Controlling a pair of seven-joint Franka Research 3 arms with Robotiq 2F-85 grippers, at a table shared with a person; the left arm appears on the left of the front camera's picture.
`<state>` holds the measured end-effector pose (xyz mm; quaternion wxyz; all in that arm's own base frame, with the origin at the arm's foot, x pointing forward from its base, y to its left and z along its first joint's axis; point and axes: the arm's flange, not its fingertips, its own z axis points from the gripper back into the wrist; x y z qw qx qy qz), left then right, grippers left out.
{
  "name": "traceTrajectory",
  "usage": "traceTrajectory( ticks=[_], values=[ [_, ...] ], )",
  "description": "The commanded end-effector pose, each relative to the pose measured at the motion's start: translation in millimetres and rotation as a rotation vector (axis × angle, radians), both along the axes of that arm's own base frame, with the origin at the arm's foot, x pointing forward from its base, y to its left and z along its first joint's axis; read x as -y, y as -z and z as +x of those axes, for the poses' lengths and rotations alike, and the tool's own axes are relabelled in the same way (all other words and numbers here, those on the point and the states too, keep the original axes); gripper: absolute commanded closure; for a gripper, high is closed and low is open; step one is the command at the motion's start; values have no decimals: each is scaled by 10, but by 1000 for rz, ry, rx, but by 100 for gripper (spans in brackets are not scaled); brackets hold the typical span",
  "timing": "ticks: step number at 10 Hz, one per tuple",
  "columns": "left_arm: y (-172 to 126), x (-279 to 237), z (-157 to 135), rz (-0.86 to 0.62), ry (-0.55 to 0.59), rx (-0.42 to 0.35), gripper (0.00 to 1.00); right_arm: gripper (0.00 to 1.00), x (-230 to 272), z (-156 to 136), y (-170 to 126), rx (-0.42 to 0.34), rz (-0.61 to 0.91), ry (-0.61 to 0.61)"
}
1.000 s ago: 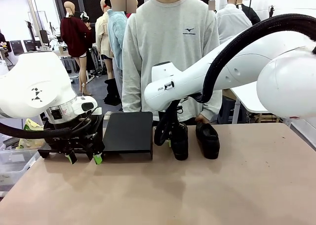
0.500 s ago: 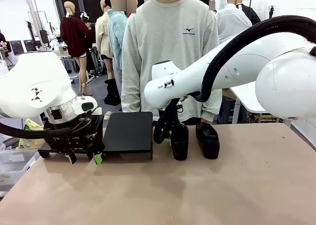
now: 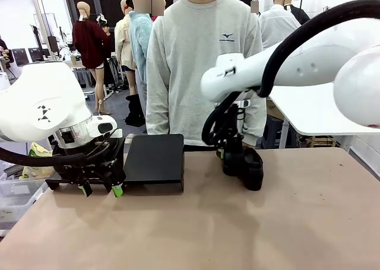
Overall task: Organize the shoes by placing them on the stand.
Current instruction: Pick up one Shoe and place it in the middle of the table.
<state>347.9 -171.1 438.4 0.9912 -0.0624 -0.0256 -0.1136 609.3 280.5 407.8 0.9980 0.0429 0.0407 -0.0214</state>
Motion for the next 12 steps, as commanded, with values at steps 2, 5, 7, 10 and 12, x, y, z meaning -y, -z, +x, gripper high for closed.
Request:
traceTrajectory(
  ticks=[2, 5, 7, 10, 12],
  values=[
    [2, -24, 3, 5, 5, 1, 0, 100, 218, -411, -199, -29, 123, -119],
    [2, -24, 3, 5, 5, 1, 0, 100, 164, -282, -260, -17, 92, -99],
    [2, -24, 3, 5, 5, 1, 0, 100, 164, -282, -260, -17, 92, -99],
    [2, -24, 3, 5, 5, 1, 0, 100, 479, -692, -569, 78, 131, -52],
    [2, -24, 3, 5, 5, 1, 0, 100, 823, -974, -826, 107, 141, -23]
  ],
)
